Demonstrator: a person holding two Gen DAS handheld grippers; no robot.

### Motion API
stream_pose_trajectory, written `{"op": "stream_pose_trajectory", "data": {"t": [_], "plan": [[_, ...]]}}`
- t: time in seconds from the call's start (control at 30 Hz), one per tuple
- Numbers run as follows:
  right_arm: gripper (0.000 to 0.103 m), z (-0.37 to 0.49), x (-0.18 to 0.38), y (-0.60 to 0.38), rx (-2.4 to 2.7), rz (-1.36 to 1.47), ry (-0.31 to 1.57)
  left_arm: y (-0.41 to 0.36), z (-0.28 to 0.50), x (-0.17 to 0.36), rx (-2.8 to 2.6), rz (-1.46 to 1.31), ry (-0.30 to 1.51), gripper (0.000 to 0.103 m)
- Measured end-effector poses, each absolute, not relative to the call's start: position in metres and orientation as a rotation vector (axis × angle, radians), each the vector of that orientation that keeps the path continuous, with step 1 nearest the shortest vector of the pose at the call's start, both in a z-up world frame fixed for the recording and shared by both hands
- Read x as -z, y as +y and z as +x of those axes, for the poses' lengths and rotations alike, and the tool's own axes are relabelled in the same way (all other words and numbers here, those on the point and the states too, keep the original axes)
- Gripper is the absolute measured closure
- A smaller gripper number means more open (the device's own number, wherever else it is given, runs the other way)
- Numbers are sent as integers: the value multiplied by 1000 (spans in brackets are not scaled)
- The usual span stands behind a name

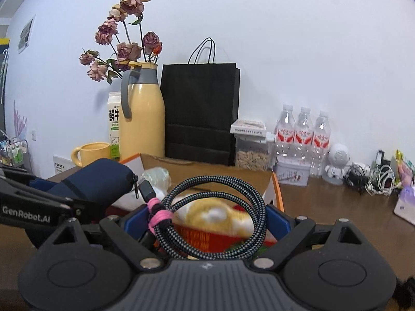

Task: Organize objects
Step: 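Carry the pouch and cable into the cardboard box and open both grippers, then withdraw both open grippers from the cardboard box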

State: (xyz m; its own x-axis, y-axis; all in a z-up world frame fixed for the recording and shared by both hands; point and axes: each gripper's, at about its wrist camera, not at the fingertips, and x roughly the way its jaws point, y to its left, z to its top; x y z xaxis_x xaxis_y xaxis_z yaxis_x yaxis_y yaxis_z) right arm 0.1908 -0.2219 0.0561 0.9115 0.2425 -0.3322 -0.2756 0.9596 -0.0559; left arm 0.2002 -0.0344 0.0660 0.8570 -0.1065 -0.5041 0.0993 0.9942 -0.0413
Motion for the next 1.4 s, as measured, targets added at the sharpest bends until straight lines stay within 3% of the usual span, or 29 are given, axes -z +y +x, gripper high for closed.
{"op": "stream_pose_trajectory", "data": {"t": [0.3,0.77,0.83,0.87,0.9,0.97,1.03,1.4], "plan": [[10,256,-72,-216,-251,-80,363,-21,264,-75,85,-64,525,35],[10,352,-52,-219,-226,-45,472,2,343,-45,75,-122,582,35],[10,358,-49,-218,-231,-49,485,1,346,-42,72,-115,586,33],[10,360,-48,-217,-236,-51,492,1,346,-42,67,-108,570,25],[9,362,-46,-217,-243,-47,497,1,344,-43,61,-99,549,12],[9,363,-42,-218,-258,-35,505,1,338,-46,49,-98,506,0],[0,363,-40,-218,-257,-33,508,1,334,-49,34,-100,482,0],[0,350,-46,-219,-265,-36,478,0,329,-50,22,-88,475,0]]}}
